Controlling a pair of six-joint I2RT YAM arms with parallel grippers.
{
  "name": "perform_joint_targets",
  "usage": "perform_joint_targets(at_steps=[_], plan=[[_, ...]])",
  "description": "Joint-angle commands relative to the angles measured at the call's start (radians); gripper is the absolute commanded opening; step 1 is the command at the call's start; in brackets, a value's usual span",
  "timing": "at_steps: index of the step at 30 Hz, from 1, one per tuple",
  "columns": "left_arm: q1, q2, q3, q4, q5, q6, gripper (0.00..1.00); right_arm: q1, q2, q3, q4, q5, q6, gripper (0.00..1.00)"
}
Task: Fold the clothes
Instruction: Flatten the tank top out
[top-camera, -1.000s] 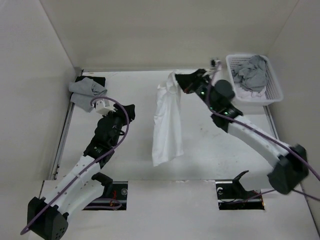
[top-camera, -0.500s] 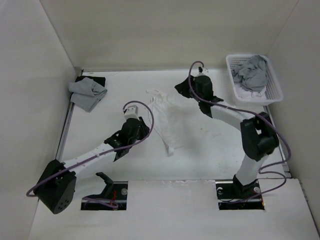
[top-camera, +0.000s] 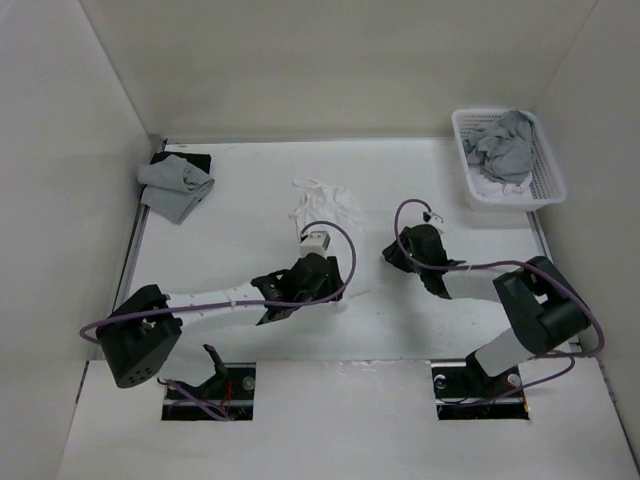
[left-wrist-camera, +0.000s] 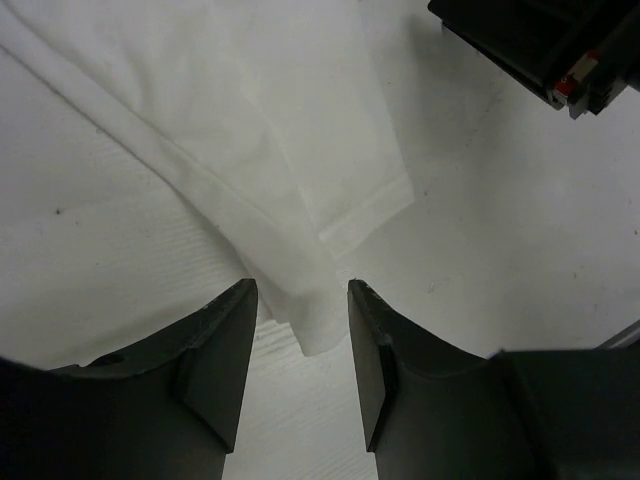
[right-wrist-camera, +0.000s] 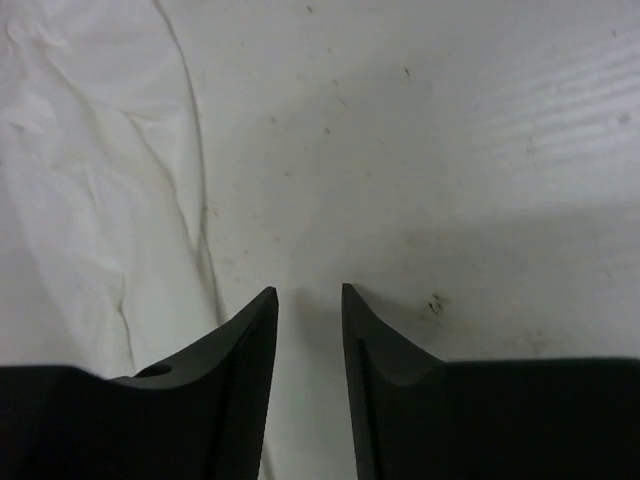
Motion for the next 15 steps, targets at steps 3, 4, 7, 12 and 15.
perform_joint_targets(at_steps=[3, 4, 7, 12, 15], plan=[[-0.028, 0.092, 0.075, 0.022, -0.036, -0.019, 0.40, 0.031, -0.063, -0.049, 0.136, 0.034, 0.055, 0.46], [-0.029, 0.112, 0.085, 0.016, -0.039, -0.019, 0.40, 0.036, -0.056, -0.054, 0.138, 0.034, 0.059, 0.48], [-0.038, 0.143, 0.109, 0.022, -0.040, -0.014, 0.37, 0.051, -0.030, -0.066, 0.143, 0.026, 0.081, 0.50], [-0.023, 0.023, 0.070, 0.025, -0.104, -0.020, 0.10, 0.103, 0.031, -0.050, 0.175, -0.069, 0.101, 0.44], [0.017, -0.130, -0.018, 0.007, -0.157, -0.038, 0.07, 0.131, 0.078, -0.017, 0.214, -0.135, 0.108, 0.38]])
